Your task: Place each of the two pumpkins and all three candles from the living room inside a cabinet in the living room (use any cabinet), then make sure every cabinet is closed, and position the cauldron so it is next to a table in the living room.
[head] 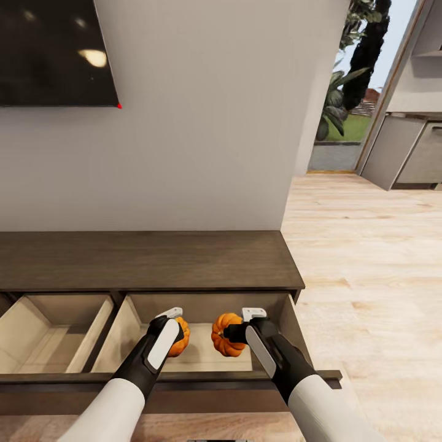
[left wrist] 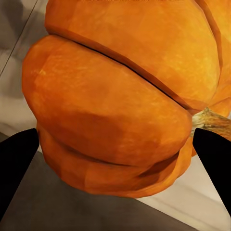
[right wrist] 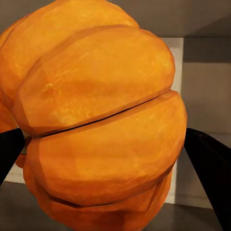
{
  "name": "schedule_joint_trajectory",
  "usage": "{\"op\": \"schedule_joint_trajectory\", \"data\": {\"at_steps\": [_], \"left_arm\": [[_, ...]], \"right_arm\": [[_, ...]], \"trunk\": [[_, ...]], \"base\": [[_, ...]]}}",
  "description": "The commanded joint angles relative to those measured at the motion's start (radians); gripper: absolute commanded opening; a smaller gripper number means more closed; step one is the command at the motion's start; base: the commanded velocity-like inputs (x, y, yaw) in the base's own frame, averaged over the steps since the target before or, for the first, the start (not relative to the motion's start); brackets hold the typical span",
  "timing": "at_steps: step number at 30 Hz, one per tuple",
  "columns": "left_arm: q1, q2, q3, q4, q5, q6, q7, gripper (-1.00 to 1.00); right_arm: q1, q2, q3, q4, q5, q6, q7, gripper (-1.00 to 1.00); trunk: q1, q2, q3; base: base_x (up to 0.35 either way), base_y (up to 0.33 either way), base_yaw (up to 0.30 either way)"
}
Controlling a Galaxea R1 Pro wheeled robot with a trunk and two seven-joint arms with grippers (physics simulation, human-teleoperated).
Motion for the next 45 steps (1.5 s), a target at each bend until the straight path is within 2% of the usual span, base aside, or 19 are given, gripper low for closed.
{"op": "schedule_joint_trajectory", "data": {"at_steps": [1, 17, 32, 45], "left_arm": [[-0.001, 0.001, -0.003, -0.001, 0.007, 0.002, 0.009, -1.00], [0.000, 0.001, -0.004, -0.002, 0.007, 0.003, 0.009, -1.00], [0.000, 0.001, -0.004, -0.003, 0.007, 0.002, 0.008, -1.00], [0.000, 0.001, -0.004, -0.003, 0.007, 0.002, 0.008, -1.00]], "right_arm": [[-0.001, 0.000, 0.002, -0.001, -0.010, 0.002, -0.009, -1.00], [-0.001, 0.000, 0.003, -0.001, -0.011, 0.002, -0.011, -1.00], [-0.001, 0.000, 0.002, -0.001, -0.011, 0.002, -0.011, -1.00], [-0.001, 0.000, 0.003, -0.001, -0.011, 0.001, -0.011, -1.00]], "trunk": [[0.000, 0.000, -0.001], [0.000, 0.000, -0.001], [0.007, -0.004, -0.059], [0.007, -0.004, -0.059]], "base": [[0.005, 0.000, 0.000], [0.038, 0.000, 0.000], [0.000, 0.000, 0.000], [0.011, 0.009, 0.000]]}}
